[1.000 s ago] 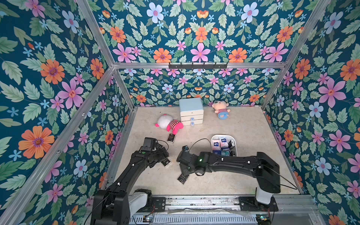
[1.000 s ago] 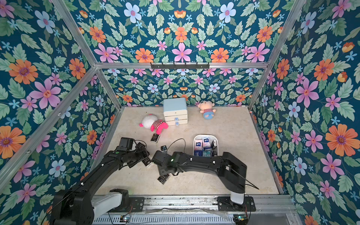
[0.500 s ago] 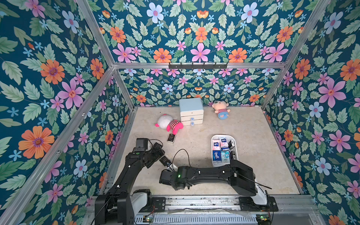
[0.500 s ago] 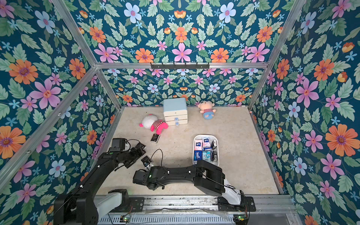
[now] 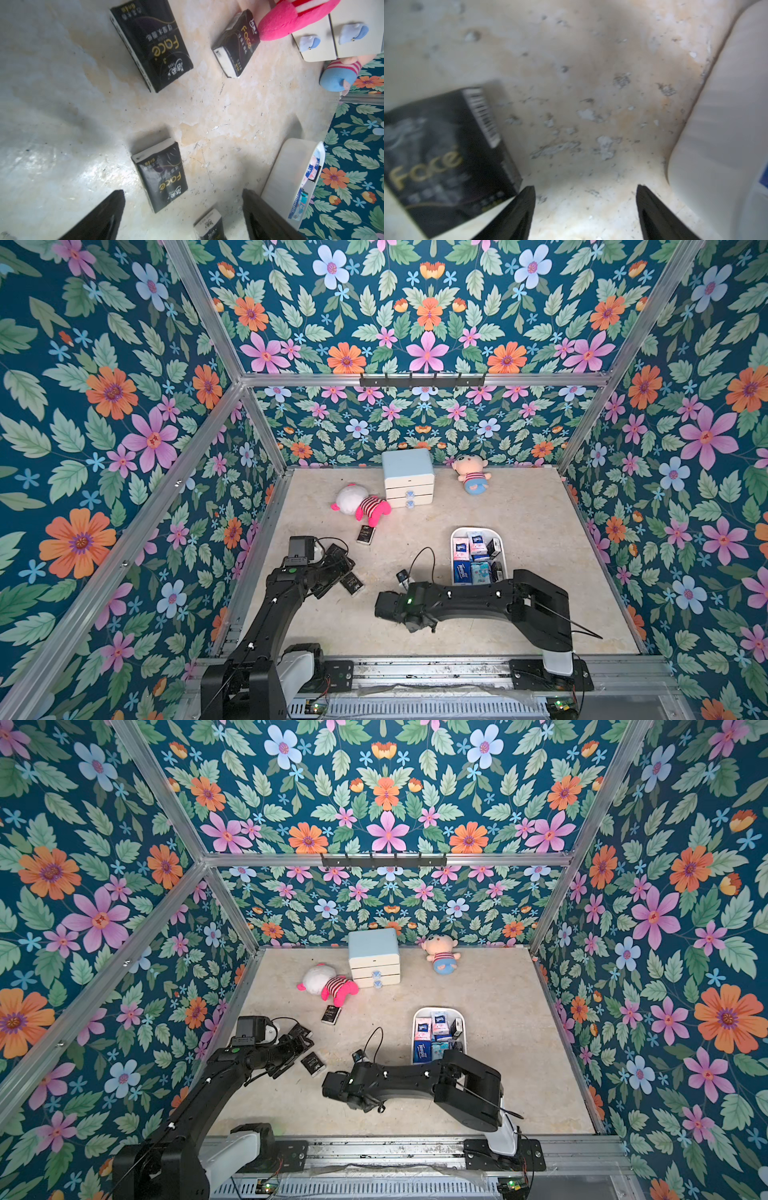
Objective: Put the pocket tissues into the storage box
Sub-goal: Pick up the pocket tissues from the center of the board.
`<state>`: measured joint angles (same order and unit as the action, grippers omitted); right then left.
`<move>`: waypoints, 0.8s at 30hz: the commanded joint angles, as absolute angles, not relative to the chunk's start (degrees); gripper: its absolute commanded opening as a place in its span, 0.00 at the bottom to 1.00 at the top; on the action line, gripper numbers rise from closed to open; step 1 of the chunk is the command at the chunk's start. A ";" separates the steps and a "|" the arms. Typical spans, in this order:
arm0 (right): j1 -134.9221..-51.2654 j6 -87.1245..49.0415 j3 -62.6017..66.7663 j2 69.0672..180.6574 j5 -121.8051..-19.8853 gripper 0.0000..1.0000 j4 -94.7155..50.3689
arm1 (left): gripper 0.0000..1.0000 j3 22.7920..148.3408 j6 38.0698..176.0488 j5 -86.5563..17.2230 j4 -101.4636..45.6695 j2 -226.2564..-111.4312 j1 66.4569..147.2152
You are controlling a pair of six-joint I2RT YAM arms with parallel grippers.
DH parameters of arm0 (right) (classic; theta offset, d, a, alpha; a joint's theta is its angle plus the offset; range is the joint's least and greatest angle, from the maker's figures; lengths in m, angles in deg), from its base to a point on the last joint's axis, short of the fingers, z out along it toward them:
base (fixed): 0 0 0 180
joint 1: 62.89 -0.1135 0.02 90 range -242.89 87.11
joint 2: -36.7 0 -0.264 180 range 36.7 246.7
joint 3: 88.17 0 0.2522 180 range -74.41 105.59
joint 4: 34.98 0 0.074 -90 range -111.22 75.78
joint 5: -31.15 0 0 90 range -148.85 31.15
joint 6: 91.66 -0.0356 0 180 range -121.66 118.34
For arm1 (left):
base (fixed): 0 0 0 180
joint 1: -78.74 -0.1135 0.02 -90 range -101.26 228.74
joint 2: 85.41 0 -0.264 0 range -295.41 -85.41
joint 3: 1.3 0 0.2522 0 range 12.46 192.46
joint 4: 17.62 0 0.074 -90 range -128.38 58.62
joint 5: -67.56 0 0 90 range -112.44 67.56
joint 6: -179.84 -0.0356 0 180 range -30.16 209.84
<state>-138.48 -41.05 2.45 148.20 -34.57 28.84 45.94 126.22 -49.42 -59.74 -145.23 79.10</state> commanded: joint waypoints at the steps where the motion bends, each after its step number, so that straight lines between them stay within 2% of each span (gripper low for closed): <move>1: -138.04 -41.57 3.29 146.10 -38.04 0.81 24.01 | 0.94 45.69 126.50 -51.15 -59.50 -144.81 79.11; 8: -138.19 -37.07 4.52 143.30 -49.57 0.82 14.79 | 0.94 46.85 125.19 -51.28 -59.59 -146.53 79.05; 17: -137.96 -31.55 12.95 153.48 -47.18 0.86 18.42 | 0.94 50.44 123.35 -52.33 -60.23 -150.57 78.85; 24: -137.31 -31.84 11.59 155.26 -46.72 0.85 18.01 | 0.94 50.29 122.72 -52.07 -60.61 -149.85 78.76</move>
